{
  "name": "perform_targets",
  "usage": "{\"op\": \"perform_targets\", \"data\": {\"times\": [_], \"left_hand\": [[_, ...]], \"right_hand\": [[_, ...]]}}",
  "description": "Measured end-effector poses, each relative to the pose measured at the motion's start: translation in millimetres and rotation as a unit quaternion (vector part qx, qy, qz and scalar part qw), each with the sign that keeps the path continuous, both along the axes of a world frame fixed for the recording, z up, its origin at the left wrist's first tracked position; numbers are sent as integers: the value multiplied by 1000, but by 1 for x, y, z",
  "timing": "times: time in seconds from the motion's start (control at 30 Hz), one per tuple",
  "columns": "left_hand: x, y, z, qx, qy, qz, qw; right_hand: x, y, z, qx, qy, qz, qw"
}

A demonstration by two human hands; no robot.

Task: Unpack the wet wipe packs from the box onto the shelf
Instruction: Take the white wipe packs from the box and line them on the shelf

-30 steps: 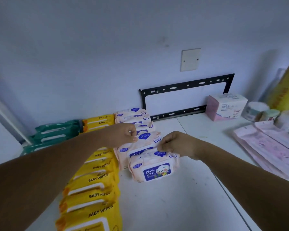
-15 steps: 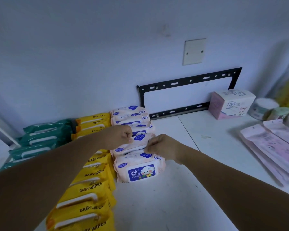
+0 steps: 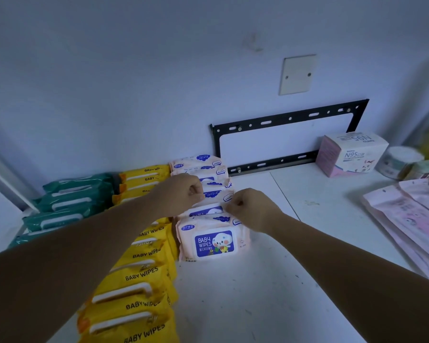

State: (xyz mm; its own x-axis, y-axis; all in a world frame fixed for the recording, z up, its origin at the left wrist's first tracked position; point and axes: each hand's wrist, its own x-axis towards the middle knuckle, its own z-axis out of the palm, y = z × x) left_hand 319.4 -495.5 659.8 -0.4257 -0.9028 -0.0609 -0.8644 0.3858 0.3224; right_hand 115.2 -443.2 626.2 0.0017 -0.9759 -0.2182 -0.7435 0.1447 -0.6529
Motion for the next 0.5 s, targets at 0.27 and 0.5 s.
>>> {"op": "perform_targets", "data": {"times": [0.27,0.5], "left_hand": [[12,29,27,46,8,-44,998],[11,71,38,78,38,-85,993]], "right_hand": [[-26,22,21,-46,2,12,999],[-50,86,35,-45,-28,-36,998]]}}
